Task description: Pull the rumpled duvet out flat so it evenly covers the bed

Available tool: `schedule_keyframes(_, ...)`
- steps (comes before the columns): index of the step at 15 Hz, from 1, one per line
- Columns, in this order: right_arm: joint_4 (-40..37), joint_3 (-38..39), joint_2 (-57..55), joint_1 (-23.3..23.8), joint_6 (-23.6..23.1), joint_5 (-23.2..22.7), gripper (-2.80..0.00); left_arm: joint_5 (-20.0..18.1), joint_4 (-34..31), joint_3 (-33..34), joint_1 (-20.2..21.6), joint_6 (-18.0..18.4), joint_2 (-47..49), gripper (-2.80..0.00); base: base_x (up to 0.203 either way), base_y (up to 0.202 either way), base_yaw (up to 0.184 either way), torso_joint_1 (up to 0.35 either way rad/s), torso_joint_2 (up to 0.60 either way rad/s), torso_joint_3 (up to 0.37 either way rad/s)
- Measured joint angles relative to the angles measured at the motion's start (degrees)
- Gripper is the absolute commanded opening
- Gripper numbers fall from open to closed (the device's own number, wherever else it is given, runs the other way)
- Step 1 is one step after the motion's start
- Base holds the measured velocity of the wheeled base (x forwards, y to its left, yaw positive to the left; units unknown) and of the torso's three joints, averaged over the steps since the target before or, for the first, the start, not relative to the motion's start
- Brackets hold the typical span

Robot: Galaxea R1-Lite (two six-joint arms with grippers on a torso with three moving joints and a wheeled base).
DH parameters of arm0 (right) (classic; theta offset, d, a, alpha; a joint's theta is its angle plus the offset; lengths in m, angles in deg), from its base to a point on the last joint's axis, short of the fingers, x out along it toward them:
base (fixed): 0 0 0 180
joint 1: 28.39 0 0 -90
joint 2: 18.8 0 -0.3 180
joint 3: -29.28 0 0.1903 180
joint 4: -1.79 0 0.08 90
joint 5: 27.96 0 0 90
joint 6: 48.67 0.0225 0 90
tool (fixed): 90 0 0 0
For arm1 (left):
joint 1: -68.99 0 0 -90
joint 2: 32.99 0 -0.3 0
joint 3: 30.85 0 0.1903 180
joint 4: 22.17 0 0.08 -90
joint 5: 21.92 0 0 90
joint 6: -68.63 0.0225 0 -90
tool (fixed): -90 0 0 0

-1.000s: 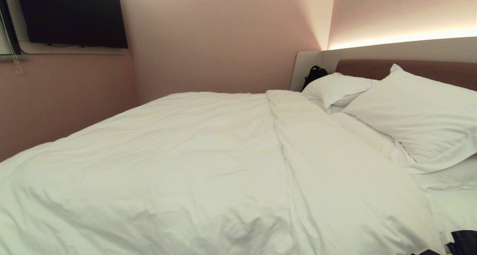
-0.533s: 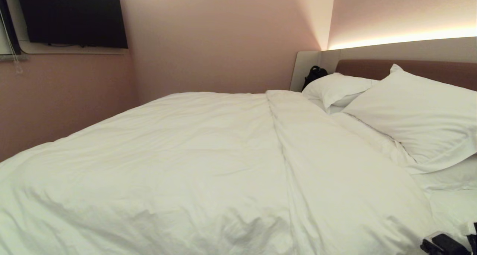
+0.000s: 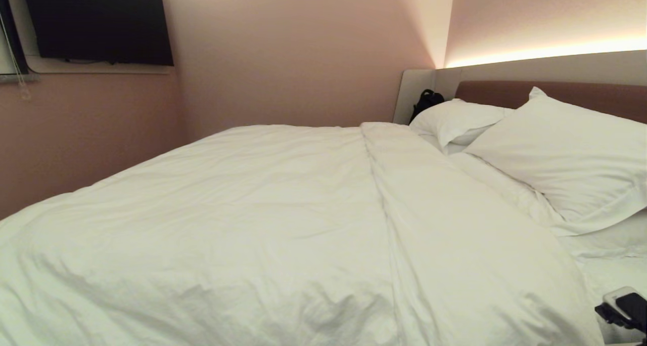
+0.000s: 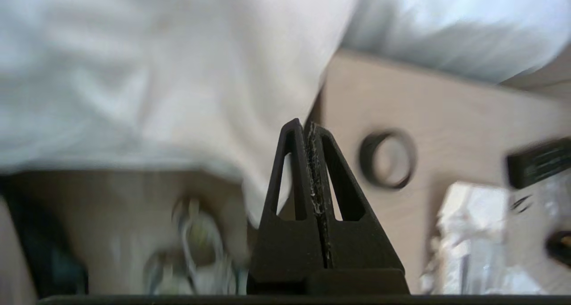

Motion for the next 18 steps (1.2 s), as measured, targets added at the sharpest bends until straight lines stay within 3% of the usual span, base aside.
schedule_keyframes(9,0.02,-5.28,12.28,-0.22,6.22,-2.40,-2.80,-0.02,0.00,0.00,0.01,-0.02,0.00,-2.80,0.000,0.000,0.000,0.000,0.00,0.000)
schedule_keyframes(18,-0.05,-5.79,26.87,-0.61,7.65,-5.64,-2.80,0.00,0.00,0.00,0.02,-0.02,0.00,-2.80,0.000,0.000,0.000,0.000,0.00,0.000)
